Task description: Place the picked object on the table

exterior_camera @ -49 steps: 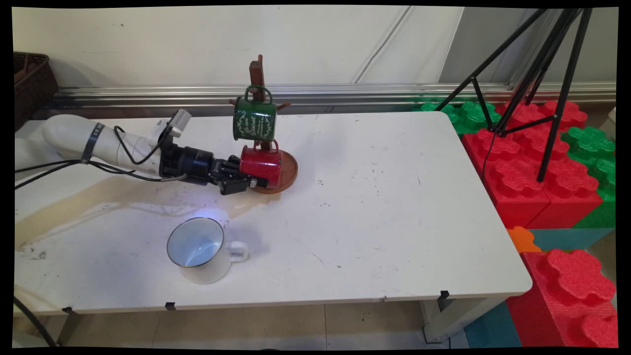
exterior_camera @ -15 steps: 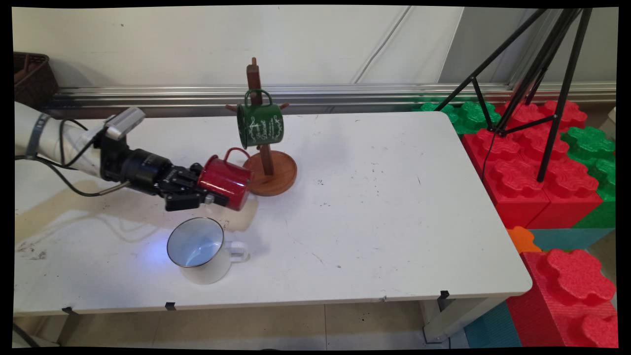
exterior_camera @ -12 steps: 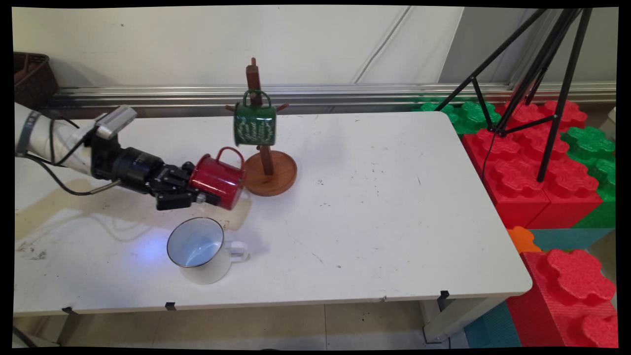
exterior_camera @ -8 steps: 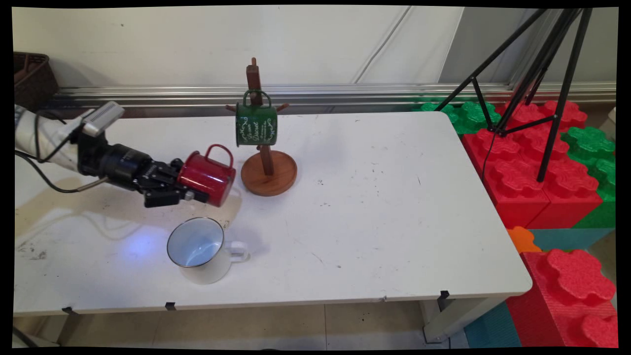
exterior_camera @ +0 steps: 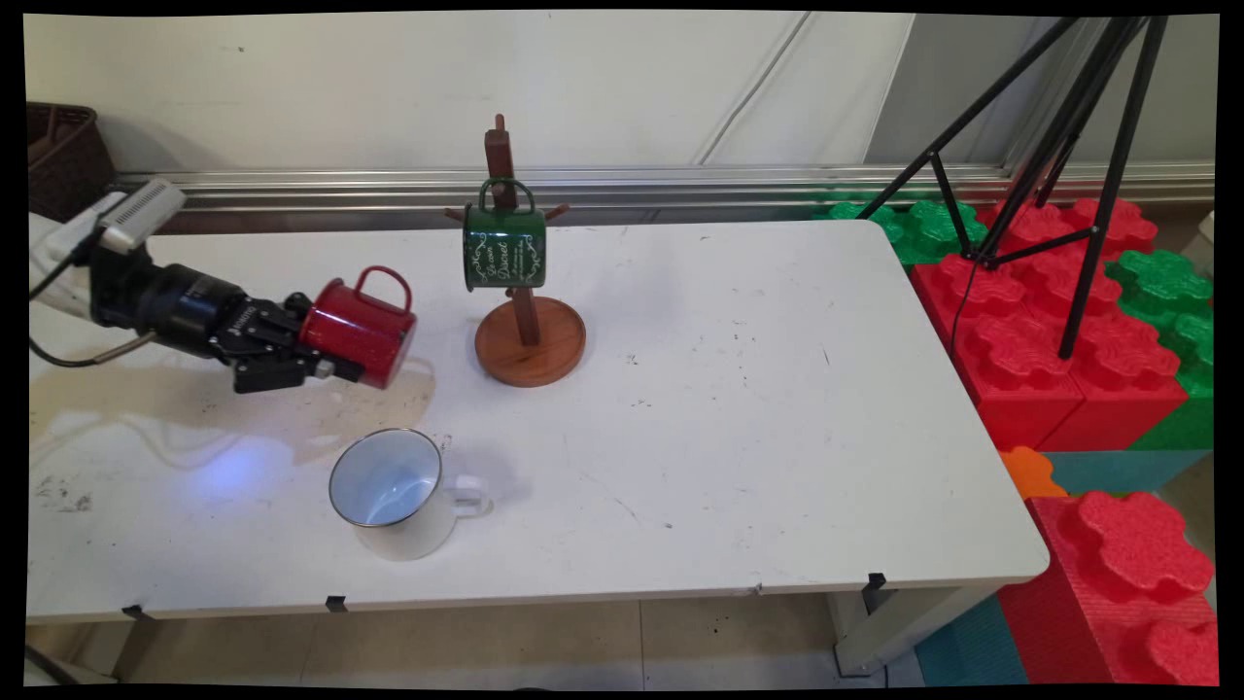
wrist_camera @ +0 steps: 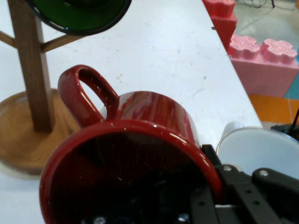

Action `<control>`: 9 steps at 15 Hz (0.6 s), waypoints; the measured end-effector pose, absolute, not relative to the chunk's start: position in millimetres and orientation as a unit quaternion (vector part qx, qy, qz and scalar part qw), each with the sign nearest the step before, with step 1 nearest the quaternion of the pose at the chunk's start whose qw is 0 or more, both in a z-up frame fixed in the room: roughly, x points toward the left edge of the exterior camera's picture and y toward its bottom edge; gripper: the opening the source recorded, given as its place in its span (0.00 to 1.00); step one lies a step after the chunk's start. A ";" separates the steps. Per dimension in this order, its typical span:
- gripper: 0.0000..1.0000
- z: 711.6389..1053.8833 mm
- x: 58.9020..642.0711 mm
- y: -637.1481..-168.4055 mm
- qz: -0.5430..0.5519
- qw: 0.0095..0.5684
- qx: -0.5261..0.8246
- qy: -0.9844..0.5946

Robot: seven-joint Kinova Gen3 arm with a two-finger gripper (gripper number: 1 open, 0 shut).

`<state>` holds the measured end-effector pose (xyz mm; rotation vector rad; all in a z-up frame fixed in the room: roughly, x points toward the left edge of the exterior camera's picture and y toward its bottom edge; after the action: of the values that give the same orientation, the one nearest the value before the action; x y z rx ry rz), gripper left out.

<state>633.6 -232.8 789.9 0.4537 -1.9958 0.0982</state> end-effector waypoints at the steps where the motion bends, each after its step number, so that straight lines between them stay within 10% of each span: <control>1: 0.00 793.3 638.4 -230.2 0.046 0.513 0.190 -0.836; 9: 0.00 821.6 670.1 -209.1 0.080 0.450 0.190 -0.869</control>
<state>670.1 -209.1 821.6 0.4702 -2.1479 0.1975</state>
